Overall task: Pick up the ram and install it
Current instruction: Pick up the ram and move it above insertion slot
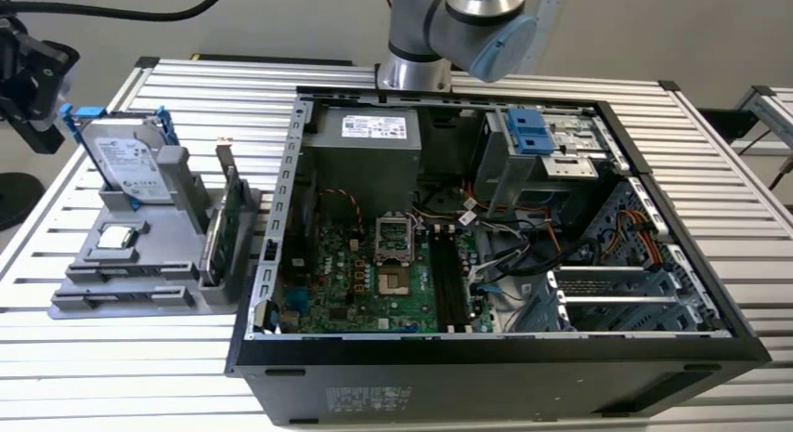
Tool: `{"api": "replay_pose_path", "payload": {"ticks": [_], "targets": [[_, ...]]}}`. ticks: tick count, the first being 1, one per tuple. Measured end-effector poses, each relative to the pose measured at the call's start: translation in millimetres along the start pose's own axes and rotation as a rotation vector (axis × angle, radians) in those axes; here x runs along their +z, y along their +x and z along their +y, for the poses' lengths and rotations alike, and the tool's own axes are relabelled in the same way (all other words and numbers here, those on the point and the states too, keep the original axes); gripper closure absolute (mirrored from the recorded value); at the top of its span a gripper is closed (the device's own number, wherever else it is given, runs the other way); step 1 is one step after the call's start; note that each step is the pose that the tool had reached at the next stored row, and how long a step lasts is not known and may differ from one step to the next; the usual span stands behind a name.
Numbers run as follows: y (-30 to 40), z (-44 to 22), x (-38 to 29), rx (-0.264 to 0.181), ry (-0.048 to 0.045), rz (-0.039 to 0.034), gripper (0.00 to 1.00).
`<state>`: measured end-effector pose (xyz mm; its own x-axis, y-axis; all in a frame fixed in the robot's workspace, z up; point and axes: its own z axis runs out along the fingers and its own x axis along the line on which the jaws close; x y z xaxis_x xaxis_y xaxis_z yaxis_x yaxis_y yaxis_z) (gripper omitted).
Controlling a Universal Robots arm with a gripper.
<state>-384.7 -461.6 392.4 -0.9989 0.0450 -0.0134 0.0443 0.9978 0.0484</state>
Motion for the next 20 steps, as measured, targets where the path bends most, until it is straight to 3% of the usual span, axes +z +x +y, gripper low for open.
{"api": "replay_pose_path", "payload": {"ticks": [20], "targets": [[-1.9, -24.4, -1.0, -0.014, -0.0003, 0.0014, 1.0]]}}
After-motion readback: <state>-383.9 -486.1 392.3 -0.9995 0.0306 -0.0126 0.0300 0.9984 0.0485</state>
